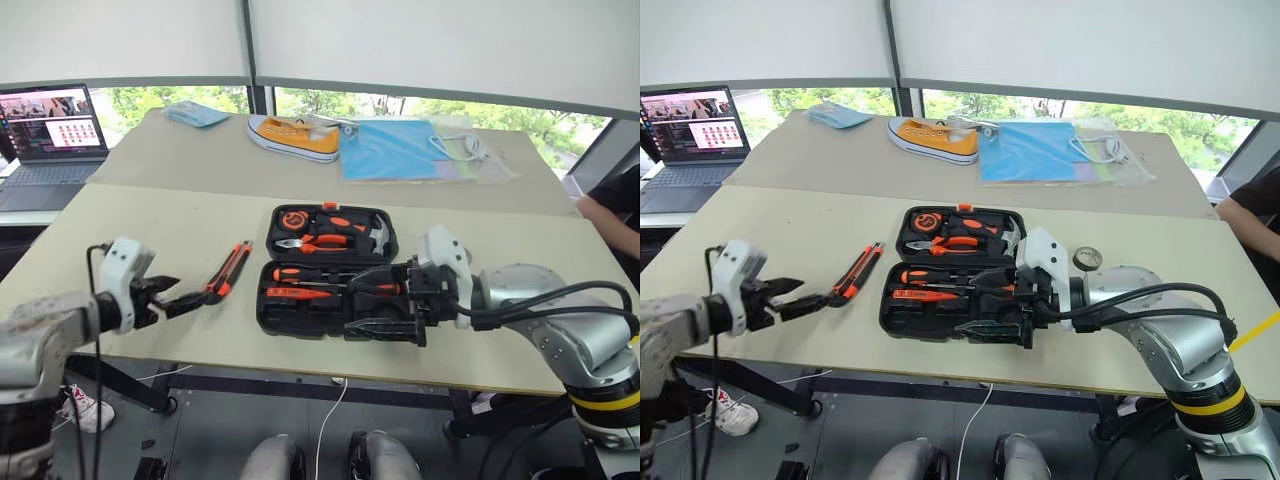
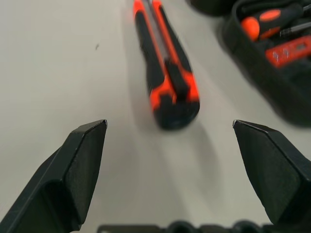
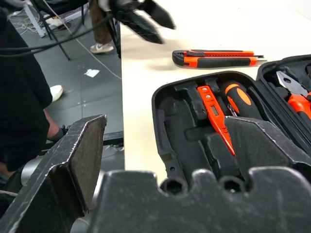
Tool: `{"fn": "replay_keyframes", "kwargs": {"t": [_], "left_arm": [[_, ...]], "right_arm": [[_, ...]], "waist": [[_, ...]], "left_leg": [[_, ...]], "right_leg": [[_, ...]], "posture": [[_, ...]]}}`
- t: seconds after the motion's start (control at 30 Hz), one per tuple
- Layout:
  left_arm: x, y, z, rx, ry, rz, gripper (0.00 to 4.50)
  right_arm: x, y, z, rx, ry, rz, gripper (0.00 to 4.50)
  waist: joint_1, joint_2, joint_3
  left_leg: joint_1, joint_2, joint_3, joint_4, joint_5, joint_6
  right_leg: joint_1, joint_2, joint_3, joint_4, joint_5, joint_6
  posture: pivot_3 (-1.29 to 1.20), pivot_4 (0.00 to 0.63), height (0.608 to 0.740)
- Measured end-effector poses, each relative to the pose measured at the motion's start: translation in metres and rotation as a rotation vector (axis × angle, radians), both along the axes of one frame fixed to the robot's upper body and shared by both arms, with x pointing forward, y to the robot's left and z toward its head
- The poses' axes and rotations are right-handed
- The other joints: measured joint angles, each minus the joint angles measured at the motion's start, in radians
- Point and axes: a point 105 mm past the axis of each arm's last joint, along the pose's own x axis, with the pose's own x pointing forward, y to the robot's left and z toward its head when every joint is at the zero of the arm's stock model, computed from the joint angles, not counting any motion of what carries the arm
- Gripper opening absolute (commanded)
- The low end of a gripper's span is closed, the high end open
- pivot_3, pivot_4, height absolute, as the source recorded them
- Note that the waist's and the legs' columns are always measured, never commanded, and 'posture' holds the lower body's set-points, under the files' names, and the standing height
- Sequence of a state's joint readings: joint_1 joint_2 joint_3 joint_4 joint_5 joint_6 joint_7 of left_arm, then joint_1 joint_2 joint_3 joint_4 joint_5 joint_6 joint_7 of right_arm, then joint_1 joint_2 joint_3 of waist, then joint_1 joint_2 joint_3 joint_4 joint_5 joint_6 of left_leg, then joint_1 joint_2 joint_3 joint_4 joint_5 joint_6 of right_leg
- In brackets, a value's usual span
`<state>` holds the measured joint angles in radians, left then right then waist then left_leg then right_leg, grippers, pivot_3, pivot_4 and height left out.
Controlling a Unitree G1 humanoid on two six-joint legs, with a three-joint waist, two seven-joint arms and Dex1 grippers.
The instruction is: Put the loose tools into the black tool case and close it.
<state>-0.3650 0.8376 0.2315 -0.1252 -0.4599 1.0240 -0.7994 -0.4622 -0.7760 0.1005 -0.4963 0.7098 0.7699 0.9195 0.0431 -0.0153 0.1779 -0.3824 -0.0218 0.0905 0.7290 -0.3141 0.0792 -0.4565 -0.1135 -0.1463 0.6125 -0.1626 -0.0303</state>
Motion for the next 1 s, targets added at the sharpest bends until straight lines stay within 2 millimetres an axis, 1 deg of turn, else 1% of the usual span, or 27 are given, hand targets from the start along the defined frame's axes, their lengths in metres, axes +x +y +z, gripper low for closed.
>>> {"fn": "replay_keyframes", "kwargs": {"t": [0.03, 0.07, 0.17, 0.2, 0.3, 0.4, 0.47, 0.5, 0.53, 0.6, 0.67, 0.7, 0.77, 0.8, 0.87, 0.9, 0.93, 1.0], "left_arm": [[0.008, -0.003, -0.001, 0.027, 0.015, 0.002, 4.45], [0.012, -0.005, -0.002, 0.043, 0.022, 0.001, 4.45], [0.024, -0.011, -0.015, 0.102, 0.089, -0.017, 4.45], [0.030, -0.013, -0.023, 0.131, 0.118, -0.024, 4.45], [0.044, -0.018, -0.026, 0.159, 0.119, -0.038, 4.45], [0.051, -0.018, -0.028, 0.177, 0.112, -0.038, 3.67], [0.055, -0.014, -0.029, 0.193, 0.106, -0.019, 2.91], [0.055, -0.012, -0.030, 0.197, 0.105, -0.010, 2.64], [0.056, -0.009, -0.030, 0.199, 0.101, 0.003, 2.21], [0.055, -0.005, -0.028, 0.184, 0.092, 0.012, 1.71], [0.051, -0.002, -0.026, 0.141, 0.074, -0.015, 1.68], [0.046, -0.003, -0.018, 0.098, 0.044, -0.068, 1.68], [0.036, -0.012, 0.007, 0.050, -0.038, -0.221, 1.68], [0.027, -0.021, 0.023, 0.053, -0.085, -0.333, 1.68], [0.011, -0.036, 0.045, 0.085, -0.141, -0.520, 1.68], [0.001, -0.047, 0.051, 0.119, -0.151, -0.637, 1.68], [-0.004, -0.056, 0.051, 0.134, -0.145, -0.715, 1.68], [-0.013, -0.076, 0.038, 0.147, -0.097, -0.863, 1.68]], "right_arm": [[-0.001, 0.001, 0.000, 0.004, -0.003, -0.005, 4.50], [-0.001, 0.002, 0.000, 0.007, -0.006, -0.005, 4.50], [0.001, 0.004, 0.001, 0.014, -0.034, -0.036, 4.50], [0.004, 0.004, 0.002, 0.025, -0.047, -0.060, 4.50], [0.009, 0.005, 0.006, 0.048, -0.075, -0.106, 4.50], [0.013, 0.005, 0.008, 0.060, -0.096, -0.140, 4.50], [0.016, 0.004, 0.012, 0.078, -0.113, -0.166, 4.50], [0.017, 0.004, 0.014, 0.083, -0.119, -0.173, 4.50], [0.017, 0.003, 0.016, 0.087, -0.125, -0.181, 4.50], [0.017, 0.002, 0.017, 0.091, -0.130, -0.184, 4.50], [0.015, 0.000, 0.018, 0.082, -0.132, -0.182, 4.50], [0.013, -0.002, 0.017, 0.072, -0.128, -0.177, 4.50], [0.008, -0.005, 0.014, 0.061, -0.106, -0.164, 4.50], [0.006, -0.005, 0.012, 0.055, -0.101, -0.158, 4.50], [0.003, -0.007, 0.010, 0.038, -0.096, -0.154, 4.50], [0.001, -0.010, 0.007, 0.024, -0.089, -0.157, 4.50], [0.000, -0.013, 0.004, 0.017, -0.081, -0.162, 4.50], [0.000, -0.016, 0.002, 0.015, -0.073, -0.177, 4.50]], "waist": [[-0.003, 0.000, 0.000], [-0.005, 0.000, 0.000], [-0.018, 0.000, 0.000], [-0.020, 0.000, 0.000], [-0.021, 0.000, 0.000], [-0.017, 0.001, 0.000], [-0.018, 0.001, -0.001], [-0.019, 0.001, -0.001], [-0.019, 0.001, -0.001], [-0.020, 0.001, -0.001], [-0.026, 0.001, 0.000], [-0.028, 0.000, 0.000], [-0.030, -0.002, 0.001], [-0.030, -0.002, 0.002], [-0.029, -0.001, 0.002], [-0.026, -0.001, 0.001], [-0.024, 0.000, 0.001], [-0.019, 0.000, 0.001]], "left_leg": [[0.000, 0.000, 0.001, 0.000, 0.000, 0.000], [0.000, 0.000, 0.001, 0.000, 0.001, 0.002], [0.001, 0.001, 0.002, -0.001, 0.002, 0.002], [0.001, 0.001, 0.002, -0.001, 0.002, 0.002], [0.002, 0.001, 0.002, -0.001, 0.002, 0.002], [0.003, 0.001, 0.002, -0.001, 0.002, 0.000], [0.003, 0.001, 0.002, -0.001, 0.001, -0.001], [0.003, 0.001, 0.002, -0.001, 0.001, -0.002], [0.004, 0.001, 0.002, -0.001, 0.001, -0.002], [0.003, 0.002, 0.002, -0.001, 0.001, -0.001], [0.002, 0.002, 0.002, -0.001, 0.002, 0.000], [-0.001, 0.002, 0.002, -0.001, 0.003, 0.001], [-0.002, 0.003, 0.001, -0.001, 0.003, 0.001], [-0.003, 0.002, 0.000, -0.001, 0.003, 0.001], [-0.002, 0.001, 0.001, -0.001, 0.003, 0.001], [-0.002, 0.000, 0.001, -0.001, 0.003, 0.000], [-0.001, -0.001, 0.001, -0.001, 0.003, 0.000], [-0.002, -0.001, 0.002, -0.001, 0.003, 0.000]], "right_leg": [[0.000, 0.001, 0.000, 0.000, 0.000, 0.000], [0.000, 0.001, 0.000, 0.000, 0.000, 0.000], [0.000, 0.002, 0.000, 0.000, 0.000, -0.001], [0.000, 0.002, 0.000, 0.000, -0.001, -0.001], [0.000, 0.002, 0.001, 0.000, -0.001, -0.002], [0.001, 0.000, 0.001, 0.000, -0.001, -0.002], [0.001, 0.000, 0.002, 0.001, -0.001, -0.001], [0.001, 0.000, 0.002, 0.001, -0.001, -0.001], [0.001, 0.000, 0.002, 0.002, -0.001, -0.001], [0.000, 0.000, 0.002, 0.002, -0.001, -0.001], [-0.002, 0.000, 0.002, 0.002, -0.001, -0.002], [-0.004, 0.000, 0.001, 0.002, -0.001, -0.002], [-0.004, 0.000, -0.001, 0.001, 0.000, -0.006], [-0.004, 0.000, -0.002, 0.000, 0.001, -0.007], [-0.002, -0.001, -0.002, -0.001, 0.001, -0.007], [-0.001, -0.001, -0.002, -0.002, -0.001, -0.005], [0.000, -0.001, -0.002, -0.002, -0.002, -0.003], [0.000, -0.001, -0.002, -0.002, -0.002, -0.003]], "posture": [[0.00, 0.150, 0.718], [0.00, 0.150, 0.718], [0.00, 0.150, 0.718], [0.00, 0.150, 0.718], [0.00, 0.150, 0.718], [0.00, 0.150, 0.718], [0.00, 0.150, 0.718], [0.00, 0.150, 0.718], [0.00, 0.150, 0.718], [0.00, 0.150, 0.718], [0.00, 0.150, 0.718], [0.00, 0.150, 0.718], [0.00, 0.150, 0.718], [0.00, 0.150, 0.718], [0.00, 0.150, 0.718], [0.00, 0.150, 0.718], [0.00, 0.150, 0.718], [0.00, 0.150, 0.718]]}}
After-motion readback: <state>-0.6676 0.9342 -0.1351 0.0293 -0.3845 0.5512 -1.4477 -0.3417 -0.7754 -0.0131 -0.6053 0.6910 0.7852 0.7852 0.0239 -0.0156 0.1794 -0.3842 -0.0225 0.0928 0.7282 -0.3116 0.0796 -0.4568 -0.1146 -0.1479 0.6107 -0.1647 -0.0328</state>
